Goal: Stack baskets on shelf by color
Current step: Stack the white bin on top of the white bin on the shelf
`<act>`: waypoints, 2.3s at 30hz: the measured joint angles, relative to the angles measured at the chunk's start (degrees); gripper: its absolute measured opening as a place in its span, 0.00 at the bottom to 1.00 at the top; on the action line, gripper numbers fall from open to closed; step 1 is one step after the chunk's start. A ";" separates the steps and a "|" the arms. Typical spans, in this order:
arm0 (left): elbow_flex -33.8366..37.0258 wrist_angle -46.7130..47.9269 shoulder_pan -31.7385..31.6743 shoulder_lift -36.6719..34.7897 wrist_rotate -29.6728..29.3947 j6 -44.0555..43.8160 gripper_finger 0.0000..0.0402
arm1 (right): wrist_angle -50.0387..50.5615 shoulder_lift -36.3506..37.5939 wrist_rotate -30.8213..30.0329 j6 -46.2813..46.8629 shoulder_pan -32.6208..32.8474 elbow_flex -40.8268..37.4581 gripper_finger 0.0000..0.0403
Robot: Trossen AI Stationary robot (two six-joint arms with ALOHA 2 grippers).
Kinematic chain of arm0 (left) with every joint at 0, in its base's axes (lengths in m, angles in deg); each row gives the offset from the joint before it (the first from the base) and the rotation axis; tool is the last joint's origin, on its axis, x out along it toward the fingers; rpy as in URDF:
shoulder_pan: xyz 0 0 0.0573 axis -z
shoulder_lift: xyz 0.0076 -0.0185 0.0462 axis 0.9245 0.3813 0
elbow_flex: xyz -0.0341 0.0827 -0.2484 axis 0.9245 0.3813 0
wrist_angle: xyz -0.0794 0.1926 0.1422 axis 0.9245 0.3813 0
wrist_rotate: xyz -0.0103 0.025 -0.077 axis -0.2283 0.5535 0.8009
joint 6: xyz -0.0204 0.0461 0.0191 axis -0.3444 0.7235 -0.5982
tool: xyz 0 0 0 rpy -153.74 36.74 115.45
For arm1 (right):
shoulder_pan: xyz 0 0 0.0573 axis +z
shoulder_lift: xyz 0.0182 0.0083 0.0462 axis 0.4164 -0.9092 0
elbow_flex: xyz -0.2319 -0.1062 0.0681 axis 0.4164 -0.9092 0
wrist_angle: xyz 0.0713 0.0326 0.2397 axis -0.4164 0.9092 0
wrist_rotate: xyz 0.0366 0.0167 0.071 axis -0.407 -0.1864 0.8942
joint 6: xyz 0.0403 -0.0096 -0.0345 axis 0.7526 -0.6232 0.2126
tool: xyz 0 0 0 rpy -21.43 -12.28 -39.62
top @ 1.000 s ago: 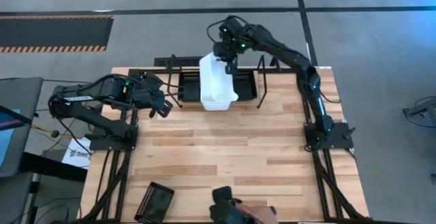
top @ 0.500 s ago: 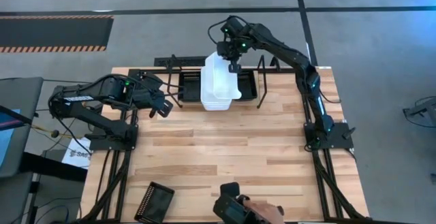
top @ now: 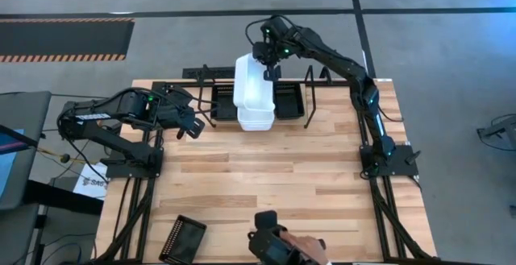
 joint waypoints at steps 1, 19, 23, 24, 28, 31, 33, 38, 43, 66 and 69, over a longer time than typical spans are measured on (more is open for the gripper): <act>0.00 0.00 0.00 0.00 0.00 -0.10 0.00 | 0.50 0.00 -0.01 -0.02 0.02 0.00 0.00; 0.00 -0.04 0.00 0.00 -0.18 -1.49 0.00 | -0.47 0.04 -1.31 0.19 -0.17 -9.20 0.00; 0.00 -0.03 -0.02 0.00 -0.20 -2.06 0.00 | -0.47 0.04 -1.45 0.17 -0.48 -9.16 0.00; 0.00 -0.04 -0.01 0.00 -0.20 -2.17 0.00 | -0.30 0.04 -1.45 0.17 -0.46 -9.16 0.00; 0.00 -0.04 0.00 0.00 -0.20 -2.17 0.00 | 1.79 0.04 -1.45 0.17 -0.46 -9.16 0.00; 0.00 -0.04 0.00 0.00 -0.20 -2.17 0.00 | 2.67 0.04 -1.50 0.17 -0.46 -9.16 0.00; 0.00 -0.04 -0.01 0.00 -0.22 -2.17 0.00 | 2.68 0.04 -1.52 0.17 -0.37 -9.16 0.00; 0.00 -0.04 0.00 0.00 -0.22 -2.17 0.00 | 3.63 0.04 -1.47 -1.07 -0.41 -9.16 0.00; 0.00 -0.04 -0.02 0.00 -0.22 -2.15 0.00 | 3.84 0.04 -1.45 -4.31 0.14 -9.16 0.00; 0.00 -0.04 -0.01 0.00 -1.53 -2.45 0.00 | 11.11 0.00 -5.34 -7.81 2.04 0.55 0.00; 0.00 -0.04 0.00 0.00 -1.53 -2.52 0.00 | 11.65 0.17 -5.98 -7.78 1.77 0.59 0.00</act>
